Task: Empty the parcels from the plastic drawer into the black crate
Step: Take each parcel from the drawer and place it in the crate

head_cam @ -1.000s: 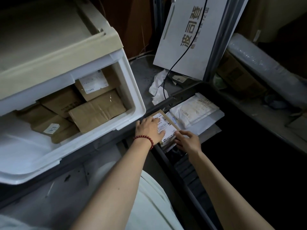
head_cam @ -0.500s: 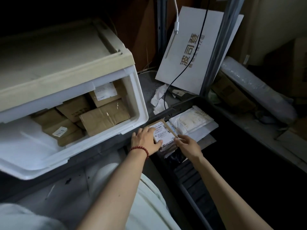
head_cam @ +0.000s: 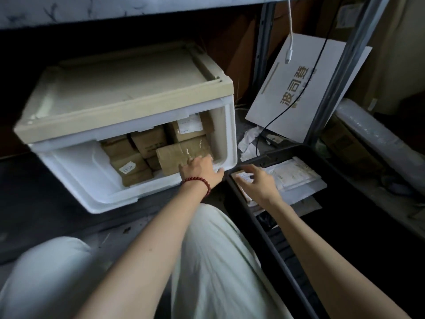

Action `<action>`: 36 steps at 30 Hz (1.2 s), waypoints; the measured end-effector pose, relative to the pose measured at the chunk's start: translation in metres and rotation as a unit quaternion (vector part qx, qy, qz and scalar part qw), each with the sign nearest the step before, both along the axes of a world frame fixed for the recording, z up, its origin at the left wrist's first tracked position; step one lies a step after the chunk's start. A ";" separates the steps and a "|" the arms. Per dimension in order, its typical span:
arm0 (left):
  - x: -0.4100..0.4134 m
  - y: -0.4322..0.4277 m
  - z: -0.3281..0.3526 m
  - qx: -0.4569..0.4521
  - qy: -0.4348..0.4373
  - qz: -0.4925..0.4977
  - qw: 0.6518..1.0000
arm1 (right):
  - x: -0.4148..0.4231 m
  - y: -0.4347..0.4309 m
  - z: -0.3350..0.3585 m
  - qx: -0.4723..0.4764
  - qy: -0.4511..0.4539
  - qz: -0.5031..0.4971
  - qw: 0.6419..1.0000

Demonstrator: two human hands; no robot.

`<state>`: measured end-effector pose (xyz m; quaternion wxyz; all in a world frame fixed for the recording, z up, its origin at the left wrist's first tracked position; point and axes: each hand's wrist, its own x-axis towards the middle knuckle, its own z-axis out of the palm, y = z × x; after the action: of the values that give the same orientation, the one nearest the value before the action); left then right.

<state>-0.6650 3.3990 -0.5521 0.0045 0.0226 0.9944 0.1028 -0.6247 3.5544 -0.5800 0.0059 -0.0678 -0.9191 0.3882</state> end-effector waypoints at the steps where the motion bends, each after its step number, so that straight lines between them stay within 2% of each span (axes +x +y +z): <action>1: -0.001 -0.010 0.006 0.002 0.006 0.008 1.000 | -0.004 -0.009 0.005 0.005 0.010 0.008 1.000; 8: 0.007 -0.085 0.021 0.014 0.036 0.071 0.997 | -0.028 -0.079 0.030 0.003 0.059 0.054 0.997; 11: 0.013 -0.109 0.013 0.041 0.039 0.091 0.994 | -0.033 -0.104 0.030 -0.032 0.059 0.043 0.997; 13: 0.018 -0.122 0.004 0.076 0.032 0.106 0.991 | -0.034 -0.115 0.023 -0.066 0.053 0.032 0.996; 16: 0.023 -0.135 -0.010 0.040 0.013 0.128 0.991 | -0.039 -0.120 0.018 -0.075 0.048 0.031 0.996; 18: 0.016 -0.137 -0.015 0.052 -0.002 0.134 0.990 | -0.046 -0.120 0.016 -0.069 0.060 0.018 0.996; 22: -0.015 -0.124 -0.023 0.128 0.015 0.100 0.987 | -0.059 -0.122 0.008 -0.037 0.085 0.007 0.996; 26: -0.046 -0.116 -0.031 0.118 0.009 0.068 0.991 | -0.080 -0.124 -0.001 0.025 0.099 0.011 0.995; 31: -0.076 -0.106 -0.030 0.092 0.050 0.040 0.994 | -0.113 -0.132 -0.005 0.030 0.156 -0.031 0.987; 36: -0.100 -0.099 -0.027 0.160 0.045 0.031 0.986 | -0.141 -0.128 -0.009 0.034 0.162 -0.048 0.985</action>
<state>-0.7651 3.2995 -0.5795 -0.0470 -0.0037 0.9647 0.2592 -0.7660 3.4268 -0.5894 0.1759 -0.0475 -0.9143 0.3616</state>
